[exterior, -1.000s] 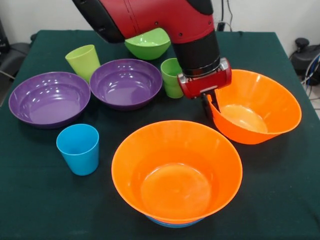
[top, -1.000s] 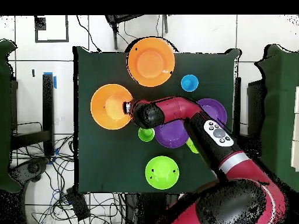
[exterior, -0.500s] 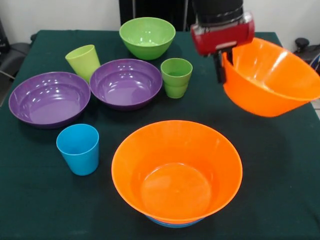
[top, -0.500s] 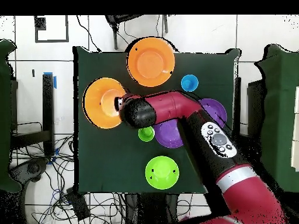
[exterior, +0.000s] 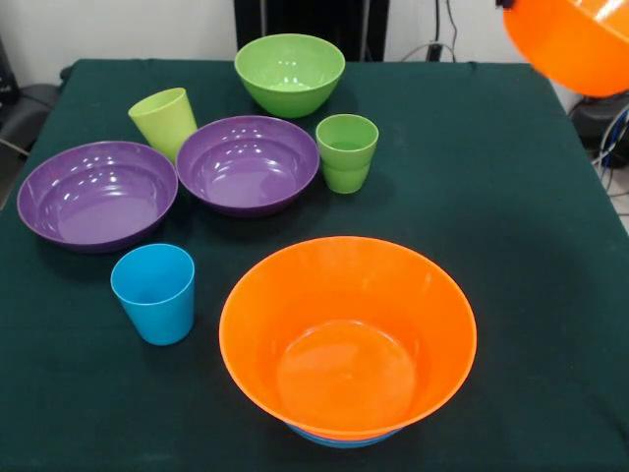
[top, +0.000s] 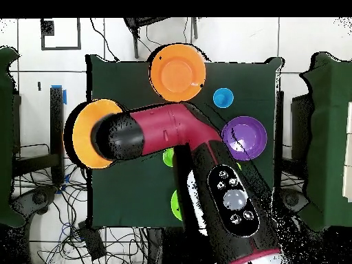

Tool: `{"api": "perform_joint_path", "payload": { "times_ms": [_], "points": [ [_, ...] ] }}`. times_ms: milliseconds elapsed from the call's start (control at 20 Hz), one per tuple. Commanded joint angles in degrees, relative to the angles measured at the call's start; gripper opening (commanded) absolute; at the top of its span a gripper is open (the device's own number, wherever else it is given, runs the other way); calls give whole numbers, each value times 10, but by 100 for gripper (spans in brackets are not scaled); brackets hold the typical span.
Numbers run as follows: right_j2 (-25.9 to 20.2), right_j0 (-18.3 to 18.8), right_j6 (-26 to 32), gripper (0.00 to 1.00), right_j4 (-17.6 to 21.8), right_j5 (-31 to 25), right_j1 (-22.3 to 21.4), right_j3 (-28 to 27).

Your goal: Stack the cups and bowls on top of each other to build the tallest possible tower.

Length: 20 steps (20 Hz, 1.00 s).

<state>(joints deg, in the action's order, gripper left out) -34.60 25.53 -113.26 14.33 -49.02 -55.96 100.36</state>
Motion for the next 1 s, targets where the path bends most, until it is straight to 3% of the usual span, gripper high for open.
{"api": "perform_joint_path", "payload": {
  "times_ms": [50, 550, 1000],
  "points": [
    [45, 8, -42, 0, -35, -131, -67, -15],
    [24, 49, 36, 0, 9, -109, -32, -61],
    [-2, 75, 108, 0, 60, -100, 61, -163]
  ]
}}
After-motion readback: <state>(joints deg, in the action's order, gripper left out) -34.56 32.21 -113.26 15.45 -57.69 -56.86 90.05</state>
